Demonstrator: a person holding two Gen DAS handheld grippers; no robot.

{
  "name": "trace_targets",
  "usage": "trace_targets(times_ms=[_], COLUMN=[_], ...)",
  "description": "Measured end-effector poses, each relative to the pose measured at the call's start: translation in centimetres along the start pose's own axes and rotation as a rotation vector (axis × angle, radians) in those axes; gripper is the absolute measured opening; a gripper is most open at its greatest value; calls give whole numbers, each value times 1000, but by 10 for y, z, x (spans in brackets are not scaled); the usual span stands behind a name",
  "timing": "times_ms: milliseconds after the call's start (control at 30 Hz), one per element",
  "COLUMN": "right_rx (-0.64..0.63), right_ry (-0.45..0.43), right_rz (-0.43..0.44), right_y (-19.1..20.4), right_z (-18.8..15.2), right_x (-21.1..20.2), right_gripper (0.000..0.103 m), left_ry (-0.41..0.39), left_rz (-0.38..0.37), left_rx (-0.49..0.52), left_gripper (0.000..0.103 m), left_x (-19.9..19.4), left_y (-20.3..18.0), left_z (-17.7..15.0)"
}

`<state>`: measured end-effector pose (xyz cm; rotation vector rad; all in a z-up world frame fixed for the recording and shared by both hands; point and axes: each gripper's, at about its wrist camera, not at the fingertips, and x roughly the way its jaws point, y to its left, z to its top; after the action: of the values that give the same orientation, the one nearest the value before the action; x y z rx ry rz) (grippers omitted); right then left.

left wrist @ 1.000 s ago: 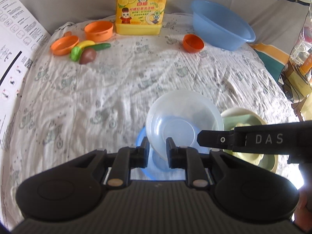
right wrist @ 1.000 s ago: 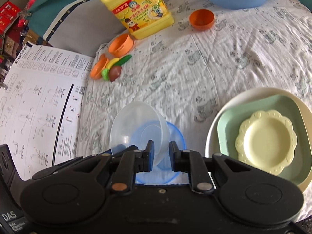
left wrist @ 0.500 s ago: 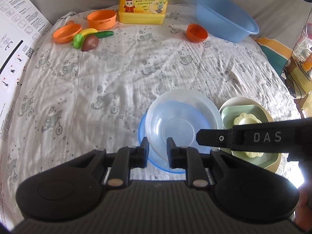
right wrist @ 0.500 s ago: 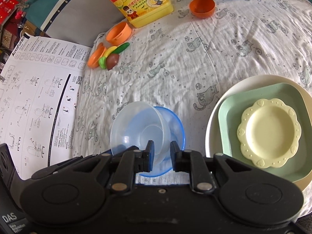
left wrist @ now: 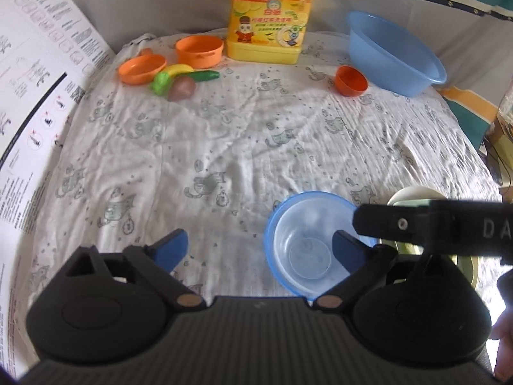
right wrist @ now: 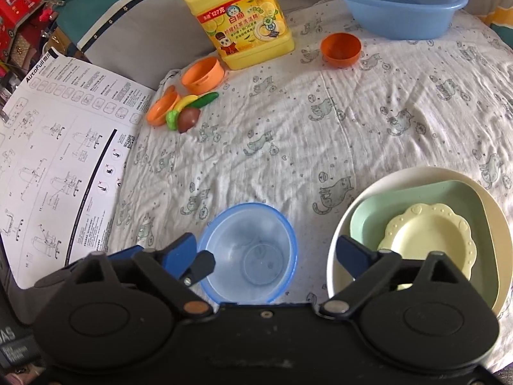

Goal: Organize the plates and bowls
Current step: 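Carry the clear bowl with both grippers into the blue bowl, open both, then move both grippers to the small orange bowl and close on its rim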

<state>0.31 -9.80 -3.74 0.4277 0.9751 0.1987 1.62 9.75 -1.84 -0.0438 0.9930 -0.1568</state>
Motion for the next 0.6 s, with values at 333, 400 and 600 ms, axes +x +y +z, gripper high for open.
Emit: trace_targets(times_ms=[333,400,600], right_rx=[7,13,33], right_ry=[1,-2,-19], right_rz=[-9,-10,-15], right_y=[-4,-5,-11], right_z=[0,0,3], right_x=[1,1,0], right_gripper=[99,99,103], left_ry=[16,18,23], left_rz=[1,2,7], left_rx=[5,8,16], left_gripper=[103,103,103], left_x=[5,6,9], left_y=[-4,-5,-6], left_z=[1,2,8])
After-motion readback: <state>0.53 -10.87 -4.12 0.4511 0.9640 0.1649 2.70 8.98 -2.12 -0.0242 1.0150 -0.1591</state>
